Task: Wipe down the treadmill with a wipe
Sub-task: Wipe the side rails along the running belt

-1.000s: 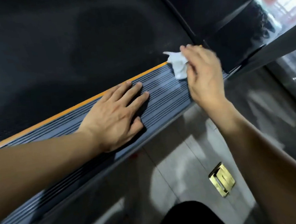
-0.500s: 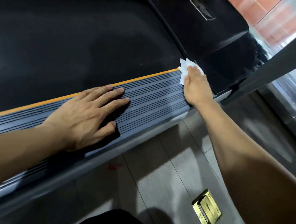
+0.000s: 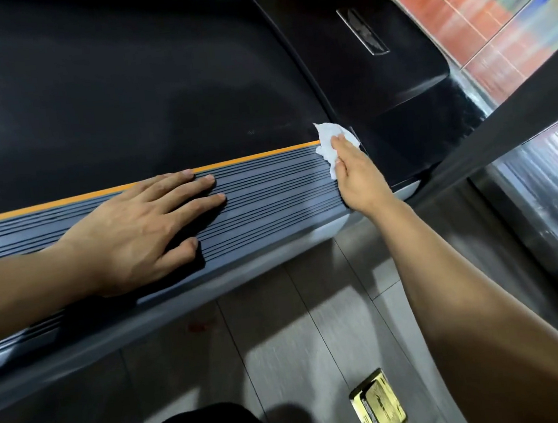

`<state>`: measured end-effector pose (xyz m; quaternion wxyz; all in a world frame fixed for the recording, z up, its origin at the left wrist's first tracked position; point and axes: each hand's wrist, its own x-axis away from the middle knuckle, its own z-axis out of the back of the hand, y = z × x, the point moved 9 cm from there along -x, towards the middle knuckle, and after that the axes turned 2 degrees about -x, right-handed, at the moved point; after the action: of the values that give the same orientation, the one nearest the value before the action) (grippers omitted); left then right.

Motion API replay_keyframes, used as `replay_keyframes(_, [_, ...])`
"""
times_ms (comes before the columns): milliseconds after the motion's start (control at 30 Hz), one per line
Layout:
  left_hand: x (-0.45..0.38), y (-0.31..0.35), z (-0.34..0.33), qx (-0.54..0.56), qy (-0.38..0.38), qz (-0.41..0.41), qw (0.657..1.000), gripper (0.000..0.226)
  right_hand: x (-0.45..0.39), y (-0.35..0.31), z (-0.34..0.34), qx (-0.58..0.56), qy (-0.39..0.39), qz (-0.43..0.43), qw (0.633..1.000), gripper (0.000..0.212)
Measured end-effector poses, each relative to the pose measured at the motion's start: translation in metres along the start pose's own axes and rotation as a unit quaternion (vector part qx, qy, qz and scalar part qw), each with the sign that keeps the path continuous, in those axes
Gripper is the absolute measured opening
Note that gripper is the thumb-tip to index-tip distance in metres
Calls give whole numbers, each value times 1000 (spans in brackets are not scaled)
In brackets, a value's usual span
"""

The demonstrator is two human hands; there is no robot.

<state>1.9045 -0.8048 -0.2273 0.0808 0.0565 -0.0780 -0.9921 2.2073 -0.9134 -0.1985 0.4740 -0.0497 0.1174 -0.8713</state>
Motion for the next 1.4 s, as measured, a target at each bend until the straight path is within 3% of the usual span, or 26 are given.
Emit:
replay_keyframes(133, [0,-1,-1,5,0,0,1000,70,-8,5,-1,-26,28,-73,997,48])
replay_keyframes(200, [0,0,0,6,-2,-1,1000,71,-1,-17,-6,-52,31,-64,996,48])
replay_keyframes(333, [-1,1,1,6,-6,2,1000,69,41,-114,-45,-91,-54,147,983,55])
replay_keyframes(400, [0,1,1,5,-4,0,1000,67,43,-113,-49,-89,-80,186,975,56])
replay_keyframes(600, [2,1,2,8,6,5,1000,66,0,23,-15,-26,-28,-85,996,53])
replay_keyframes(667, [2,2,2,7,4,-1,1000,67,7,-1,-22,-27,-12,-74,997,55])
replay_keyframes(800, [1,-1,3,14,3,5,1000,67,50,-79,-37,-38,-5,74,997,57])
replay_keyframes(933, [2,0,3,20,0,5,1000,67,43,-84,-8,11,68,106,992,47])
replay_keyframes(1100, [2,1,5,19,3,8,1000,68,37,-56,9,94,95,20,991,49])
replay_keyframes(1300, [2,0,5,28,5,6,1000,67,26,-59,9,39,92,-92,991,46])
replay_keyframes(1400, [2,0,5,34,1,5,999,68,17,-67,0,95,66,-131,985,44])
